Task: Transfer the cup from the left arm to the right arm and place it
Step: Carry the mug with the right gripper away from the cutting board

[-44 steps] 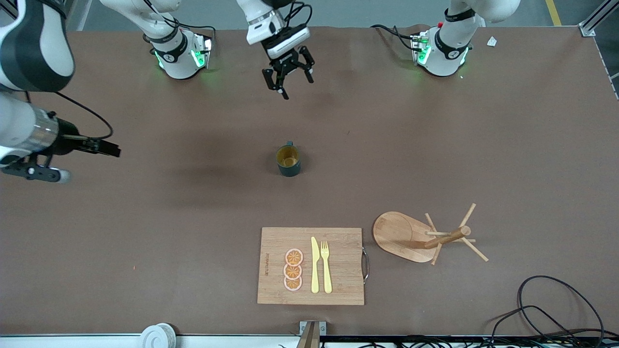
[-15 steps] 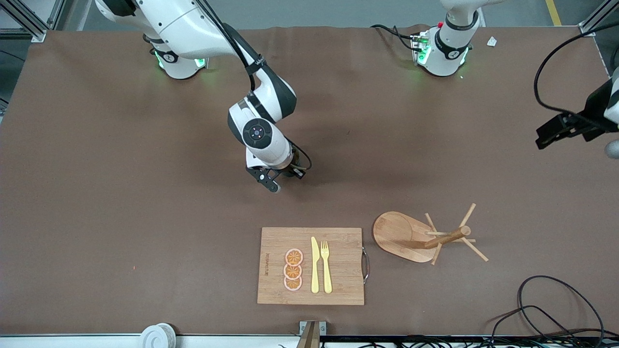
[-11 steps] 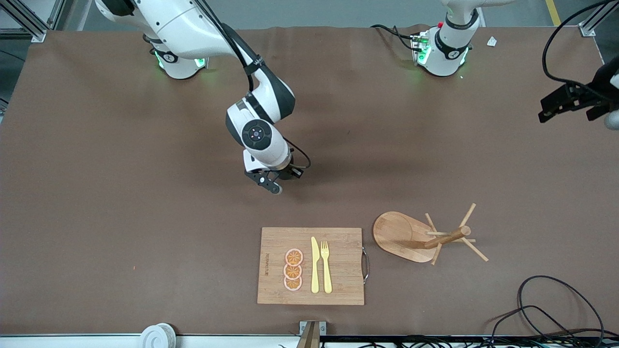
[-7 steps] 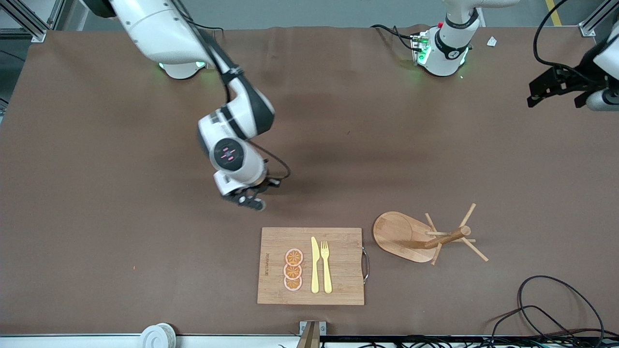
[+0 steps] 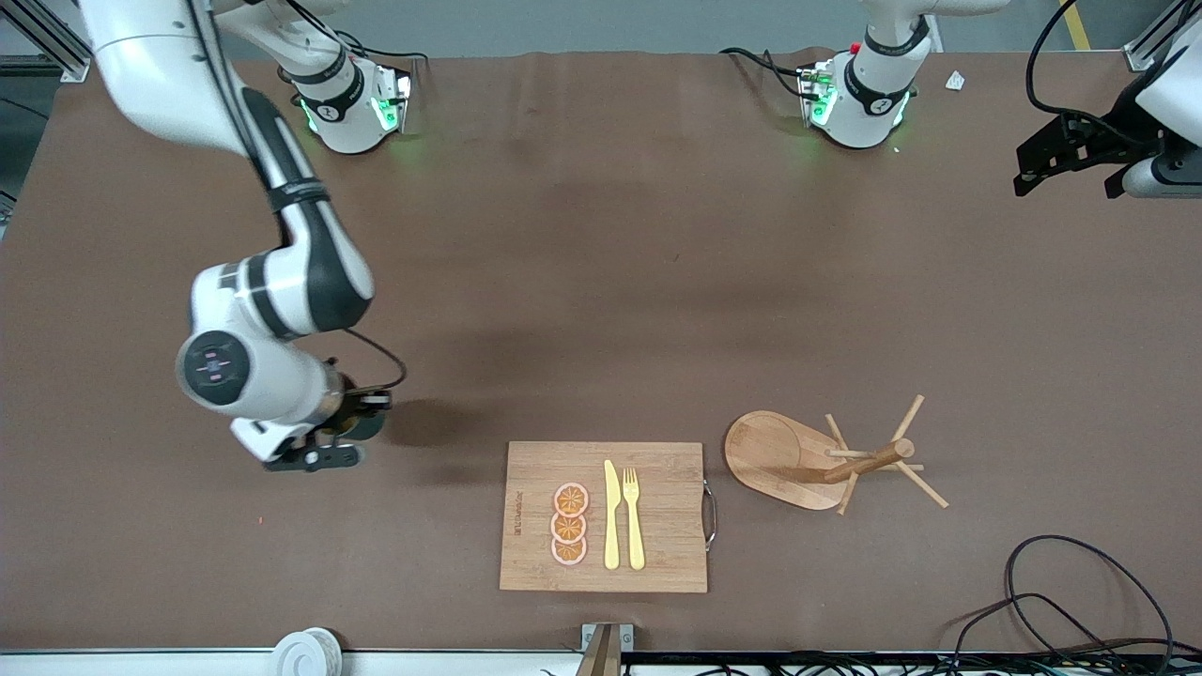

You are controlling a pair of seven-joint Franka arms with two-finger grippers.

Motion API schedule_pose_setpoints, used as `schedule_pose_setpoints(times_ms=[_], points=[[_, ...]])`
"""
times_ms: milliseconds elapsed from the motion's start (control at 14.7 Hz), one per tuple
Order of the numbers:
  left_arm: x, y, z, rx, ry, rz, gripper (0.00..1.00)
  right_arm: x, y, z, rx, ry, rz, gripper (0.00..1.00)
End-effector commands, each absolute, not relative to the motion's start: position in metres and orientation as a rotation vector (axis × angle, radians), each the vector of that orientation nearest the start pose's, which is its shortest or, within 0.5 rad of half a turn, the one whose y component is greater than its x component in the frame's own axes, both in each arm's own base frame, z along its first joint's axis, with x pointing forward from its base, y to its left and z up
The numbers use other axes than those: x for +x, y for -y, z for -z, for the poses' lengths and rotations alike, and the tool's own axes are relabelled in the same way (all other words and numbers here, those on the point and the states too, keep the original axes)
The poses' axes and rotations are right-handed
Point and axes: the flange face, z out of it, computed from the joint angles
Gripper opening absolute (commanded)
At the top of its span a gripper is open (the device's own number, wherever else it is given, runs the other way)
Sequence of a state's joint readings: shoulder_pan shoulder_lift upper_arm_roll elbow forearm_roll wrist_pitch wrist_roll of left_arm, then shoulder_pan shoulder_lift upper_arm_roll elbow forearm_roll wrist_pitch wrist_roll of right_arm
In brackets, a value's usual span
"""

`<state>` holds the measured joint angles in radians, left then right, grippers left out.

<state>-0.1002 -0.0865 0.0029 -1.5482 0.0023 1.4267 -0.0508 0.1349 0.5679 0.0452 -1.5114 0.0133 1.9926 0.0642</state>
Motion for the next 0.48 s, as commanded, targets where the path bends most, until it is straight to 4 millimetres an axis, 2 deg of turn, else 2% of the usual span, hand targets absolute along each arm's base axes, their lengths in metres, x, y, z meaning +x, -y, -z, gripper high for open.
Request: schedule_pose_setpoints(times_ms=[0, 136, 204, 340, 408], points=[[0.504, 0.046, -0.672, -3.137, -0.081, -0.031, 1.00, 0.683, -0.060, -0.313, -3.101, 0.254, -0.097, 0.01], [0.504, 0.046, -0.673, -3.137, -0.076, -0.029, 1.00, 0.681, -0.009, -0.288, -3.092, 0.336, -0.016, 0.01], [0.504, 0.045, -0.674, -3.136, -0.074, -0.026, 1.00, 0.679, 0.007, -0.279, -3.088, 0.375, 0.015, 0.01], [0.505, 0.043, -0.674, -3.136, -0.067, -0.026, 1.00, 0.678, 0.027, -0.267, -3.088, 0.374, 0.002, 0.02], [0.505, 0.044, -0.674, -3.131, -0.061, -0.025, 1.00, 0.677, 0.028, -0.264, -3.087, 0.371, -0.005, 0.02]])
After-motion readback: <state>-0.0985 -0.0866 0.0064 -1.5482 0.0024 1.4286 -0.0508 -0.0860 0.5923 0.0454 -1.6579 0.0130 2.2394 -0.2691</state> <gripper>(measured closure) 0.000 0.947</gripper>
